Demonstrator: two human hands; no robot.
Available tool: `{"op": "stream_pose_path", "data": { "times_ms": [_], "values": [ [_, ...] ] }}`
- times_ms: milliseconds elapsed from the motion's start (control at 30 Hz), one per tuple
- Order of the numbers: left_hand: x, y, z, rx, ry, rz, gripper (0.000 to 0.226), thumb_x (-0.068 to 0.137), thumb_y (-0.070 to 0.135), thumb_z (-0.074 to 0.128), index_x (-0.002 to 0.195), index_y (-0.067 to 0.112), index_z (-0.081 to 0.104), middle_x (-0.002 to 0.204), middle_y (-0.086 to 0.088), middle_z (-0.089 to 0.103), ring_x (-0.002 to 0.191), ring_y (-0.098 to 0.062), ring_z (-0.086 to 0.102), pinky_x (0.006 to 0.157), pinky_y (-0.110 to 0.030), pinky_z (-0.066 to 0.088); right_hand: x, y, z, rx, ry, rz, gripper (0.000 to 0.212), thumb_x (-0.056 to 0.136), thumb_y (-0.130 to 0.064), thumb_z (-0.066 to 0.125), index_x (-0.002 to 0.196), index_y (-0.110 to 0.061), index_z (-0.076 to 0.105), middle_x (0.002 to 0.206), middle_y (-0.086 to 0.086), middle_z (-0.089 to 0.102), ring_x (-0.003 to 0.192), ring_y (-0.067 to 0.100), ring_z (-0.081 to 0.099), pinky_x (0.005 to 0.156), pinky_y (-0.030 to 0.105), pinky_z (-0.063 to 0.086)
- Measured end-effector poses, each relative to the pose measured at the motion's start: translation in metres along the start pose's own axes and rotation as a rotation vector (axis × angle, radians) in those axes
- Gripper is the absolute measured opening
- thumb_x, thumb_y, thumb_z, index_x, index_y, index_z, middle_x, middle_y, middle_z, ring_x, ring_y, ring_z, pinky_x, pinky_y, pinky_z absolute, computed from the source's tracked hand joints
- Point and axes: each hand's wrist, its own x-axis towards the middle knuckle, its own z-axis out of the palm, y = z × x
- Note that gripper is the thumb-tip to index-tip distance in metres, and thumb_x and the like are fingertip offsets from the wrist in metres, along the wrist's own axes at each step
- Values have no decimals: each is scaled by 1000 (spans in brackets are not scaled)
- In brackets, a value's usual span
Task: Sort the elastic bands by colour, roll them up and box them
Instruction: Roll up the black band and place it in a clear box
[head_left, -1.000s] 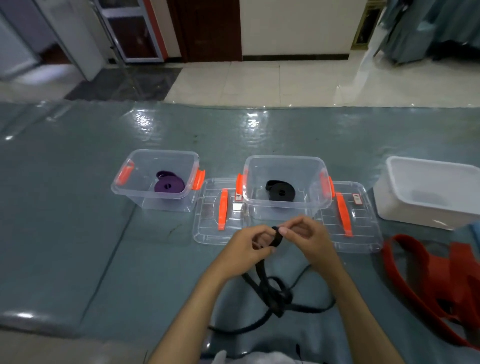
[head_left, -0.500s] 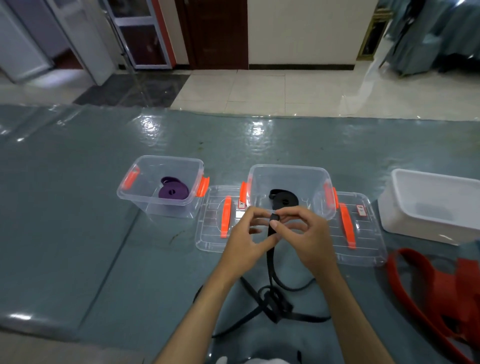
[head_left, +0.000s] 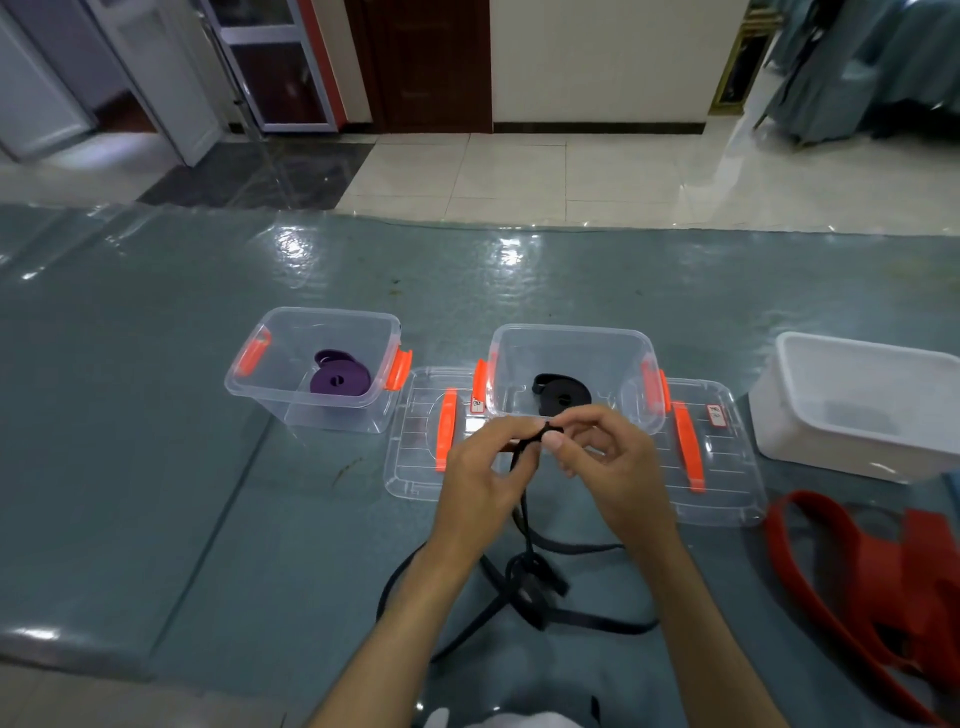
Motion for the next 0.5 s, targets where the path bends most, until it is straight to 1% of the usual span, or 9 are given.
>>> {"op": "stream_pose_path", "data": {
  "times_ms": [67, 133, 200, 267, 333, 400, 467, 500],
  "values": [
    [-1, -1, 1, 29, 3, 40, 26, 96, 6, 73, 120, 18, 73, 116, 12, 74, 105, -14, 73, 88, -33, 60, 0, -2, 1, -41, 44, -18, 12, 94, -12, 77, 102, -21, 74, 89, -4, 75, 78, 18, 75, 69, 24, 61],
    [-2, 1, 1, -19, 3, 23, 29, 95, 7, 76, 122, 19, 74, 117, 11, 75, 105, -16, 73, 88, -31, 60, 0, -3, 1, -65, 55, -44, 14, 96, -10, 75, 104, -22, 75, 93, -7, 76, 84, 19, 77, 72, 24, 63],
    [-4, -1, 0, -55, -1, 13, 30, 94, 8, 78, 123, 16, 75, 118, 9, 75, 106, -19, 74, 89, -32, 60, 0, -2, -2, -49, 41, -27, 18, 96, -9, 74, 106, -23, 75, 95, -5, 77, 87, 19, 78, 74, 26, 64],
    [-4, -4, -4, -12, -6, 32, 30, 95, 10, 78, 124, 17, 76, 117, 8, 74, 106, -18, 73, 90, -31, 59, 0, -2, -4, -2, 17, 47, 17, 96, -9, 74, 107, -22, 76, 98, -2, 79, 91, 21, 78, 75, 29, 65],
    [-3, -6, -6, 50, -32, 43, 31, 96, 12, 76, 126, 20, 76, 114, 7, 72, 105, -18, 71, 91, -32, 58, 1, -2, -5, 38, 0, 120, 10, 97, -12, 74, 105, -18, 77, 100, 1, 80, 94, 22, 78, 75, 31, 65],
    [-2, -6, -5, 79, -79, 65, 33, 97, 12, 74, 129, 22, 74, 114, 5, 69, 106, -18, 69, 93, -32, 56, 1, -2, -6, 95, 24, 179, 4, 97, -13, 74, 100, -13, 76, 99, 6, 80, 94, 24, 78, 77, 32, 66],
    [-2, -5, -2, 87, -106, 85, 33, 98, 12, 74, 130, 21, 73, 114, 4, 68, 107, -19, 68, 94, -32, 56, 1, -3, -8, 180, 57, 241, 7, 93, -14, 77, 99, -10, 76, 99, 11, 80, 97, 27, 78, 81, 33, 65],
    [-2, -4, 0, 88, -101, 85, 32, 98, 12, 74, 129, 21, 74, 114, 3, 69, 107, -19, 68, 94, -31, 56, 1, -4, -9, 245, 70, 285, 14, 89, -17, 81, 100, -10, 77, 101, 14, 80, 99, 29, 78, 83, 33, 64]
  ]
}}
